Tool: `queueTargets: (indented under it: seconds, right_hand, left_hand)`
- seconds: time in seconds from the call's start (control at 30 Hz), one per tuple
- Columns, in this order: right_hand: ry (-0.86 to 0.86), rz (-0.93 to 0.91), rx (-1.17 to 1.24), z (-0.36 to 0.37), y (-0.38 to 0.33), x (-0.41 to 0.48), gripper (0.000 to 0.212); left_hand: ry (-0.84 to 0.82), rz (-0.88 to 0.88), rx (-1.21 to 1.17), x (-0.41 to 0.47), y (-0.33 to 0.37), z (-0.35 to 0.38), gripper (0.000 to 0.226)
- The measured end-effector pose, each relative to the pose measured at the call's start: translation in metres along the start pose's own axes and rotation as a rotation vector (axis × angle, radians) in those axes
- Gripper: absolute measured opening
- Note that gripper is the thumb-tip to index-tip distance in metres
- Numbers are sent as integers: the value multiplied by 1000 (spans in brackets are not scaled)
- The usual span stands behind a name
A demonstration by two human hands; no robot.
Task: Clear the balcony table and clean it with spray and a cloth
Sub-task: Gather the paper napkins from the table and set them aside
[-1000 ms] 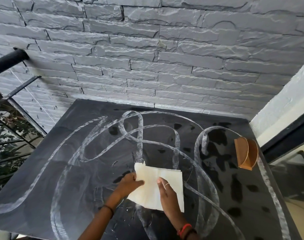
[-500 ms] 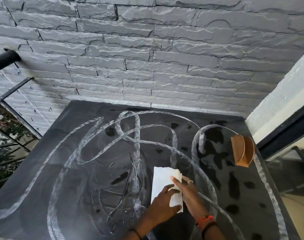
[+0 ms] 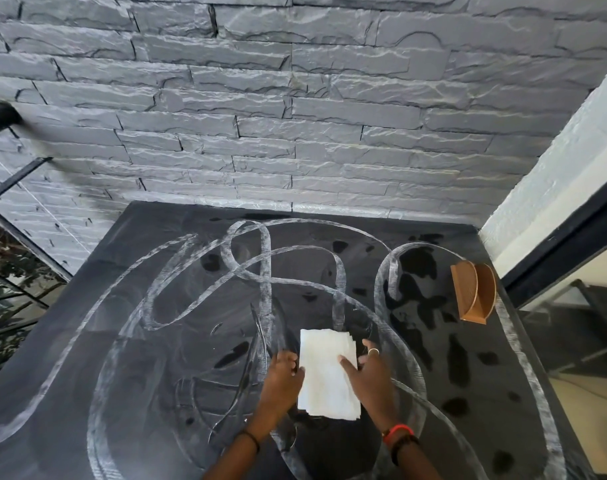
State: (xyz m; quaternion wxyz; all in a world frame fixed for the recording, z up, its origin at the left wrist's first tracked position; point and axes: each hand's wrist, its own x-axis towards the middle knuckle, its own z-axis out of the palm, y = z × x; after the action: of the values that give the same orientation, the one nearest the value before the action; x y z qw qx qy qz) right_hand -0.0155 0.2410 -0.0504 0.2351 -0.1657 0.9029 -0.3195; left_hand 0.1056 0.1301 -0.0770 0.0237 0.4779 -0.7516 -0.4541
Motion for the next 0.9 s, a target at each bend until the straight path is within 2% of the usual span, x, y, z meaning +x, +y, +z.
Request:
queueTargets:
  seconds: [0.1,0.2,0.5,0.57,0.63,0.67,0.7,0.73,0.8,0.9]
  right_hand:
    - [-78,-4,-14,10,8,-4,67]
    - [-102,0,-3,12,6,-7,61]
    - [-105,87,156,2,6,-4,58]
    - [-114,123,235,-2,7,-1,55]
    - [-121,142,327,-6,8,4,38]
    - [-120,169,414,-9,8,7,37]
    - [-140,207,516,-13,8,8,45]
    - [-173,242,625,-15,9,10,52]
    - [-300,247,807,-23,7,5,44]
    - [-467,266,986,-33,7,5,36]
  left_hand:
    - [-104,-111,64,3,6,3,45]
    - [-150,-138,88,9,9,7,53]
    - [-231,-119,-162,19,30,8,43]
    - [-254,-129,-257,22,35,3,42]
    - [-278,-126,-350,23,40,-3,41]
    - [-294,-117,-390,25,41,-5,41]
    - [-309,-110,-431,26,42,-8,38]
    - [-332,-98,-460,26,46,-12,32]
    - [-395,-67,-504,26,54,-16,27]
    - [-464,-18,-517,28,69,-20,33]
